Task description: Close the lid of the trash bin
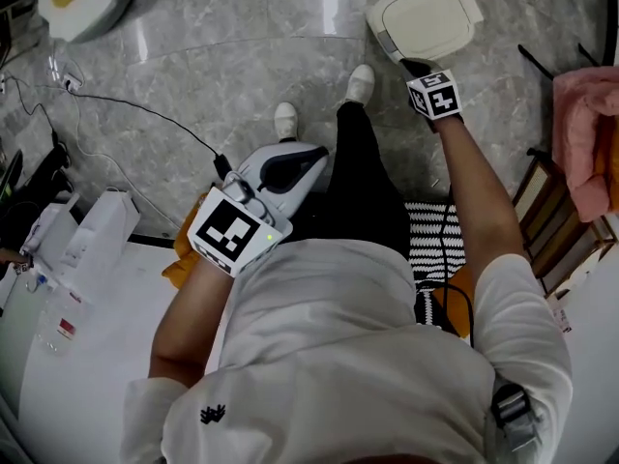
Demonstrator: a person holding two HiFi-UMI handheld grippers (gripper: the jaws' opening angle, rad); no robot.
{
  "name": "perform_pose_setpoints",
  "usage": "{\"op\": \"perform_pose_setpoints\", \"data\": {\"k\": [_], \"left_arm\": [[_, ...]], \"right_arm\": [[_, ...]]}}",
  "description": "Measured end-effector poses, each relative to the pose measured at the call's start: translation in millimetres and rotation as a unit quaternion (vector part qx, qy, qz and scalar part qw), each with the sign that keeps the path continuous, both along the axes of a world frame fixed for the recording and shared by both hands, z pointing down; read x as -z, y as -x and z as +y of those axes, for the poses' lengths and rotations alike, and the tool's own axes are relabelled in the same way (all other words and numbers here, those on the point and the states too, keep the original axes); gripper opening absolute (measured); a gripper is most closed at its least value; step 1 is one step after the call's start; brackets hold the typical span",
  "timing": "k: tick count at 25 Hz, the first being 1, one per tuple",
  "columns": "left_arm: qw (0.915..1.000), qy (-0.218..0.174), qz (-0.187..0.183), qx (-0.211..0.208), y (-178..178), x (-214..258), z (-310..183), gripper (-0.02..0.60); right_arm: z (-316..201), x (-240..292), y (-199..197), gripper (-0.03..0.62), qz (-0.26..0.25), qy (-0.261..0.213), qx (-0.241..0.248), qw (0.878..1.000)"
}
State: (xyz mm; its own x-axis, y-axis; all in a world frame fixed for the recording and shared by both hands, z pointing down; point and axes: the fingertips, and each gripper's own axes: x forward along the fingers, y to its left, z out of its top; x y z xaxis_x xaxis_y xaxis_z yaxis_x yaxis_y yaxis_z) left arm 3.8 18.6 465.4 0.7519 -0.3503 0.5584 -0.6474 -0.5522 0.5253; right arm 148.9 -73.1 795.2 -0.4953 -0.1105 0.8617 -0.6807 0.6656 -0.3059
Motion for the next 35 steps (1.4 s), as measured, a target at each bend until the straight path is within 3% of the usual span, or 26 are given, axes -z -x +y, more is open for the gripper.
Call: {"op": "perform_pose_setpoints", "data": {"k": [7, 12, 18, 24, 29, 35], "left_arm": [[0.9968, -0.057, 0.005, -0.056, 15.8, 38.2, 15.9, 0.058], [0.9938, -0.074, -0.006, -0.083, 34.9, 56.7, 37.3, 0.057], [0.9886, -0.102, -0.002, -0.111, 58.0, 88.1, 66.3, 0.057], [0.9777, -0.139, -0.025, -0.156, 73.0, 105.4, 88.3, 0.057], [0.9728, -0.164, -0.012, -0.163, 87.2, 127.3, 106.2, 0.057], [0.9765, -0.161, 0.015, -0.143, 113.3, 140.0, 118.0, 0.057]], "right_arm": [[44.5, 104.3, 36.8, 0.002, -0.052, -0.042, -0.001, 0.998], [80.2, 184.5, 65.9, 0.002, -0.078, -0.076, -0.013, 0.994], [128.0, 292.1, 109.8, 0.002, -0.128, -0.126, -0.022, 0.983], [165.3, 370.7, 130.9, 0.002, -0.161, -0.172, -0.067, 0.97], [187.7, 425.3, 141.6, 0.001, -0.177, -0.218, -0.094, 0.955], [209.4, 462.8, 148.8, 0.0, -0.182, -0.255, -0.118, 0.942]]}}
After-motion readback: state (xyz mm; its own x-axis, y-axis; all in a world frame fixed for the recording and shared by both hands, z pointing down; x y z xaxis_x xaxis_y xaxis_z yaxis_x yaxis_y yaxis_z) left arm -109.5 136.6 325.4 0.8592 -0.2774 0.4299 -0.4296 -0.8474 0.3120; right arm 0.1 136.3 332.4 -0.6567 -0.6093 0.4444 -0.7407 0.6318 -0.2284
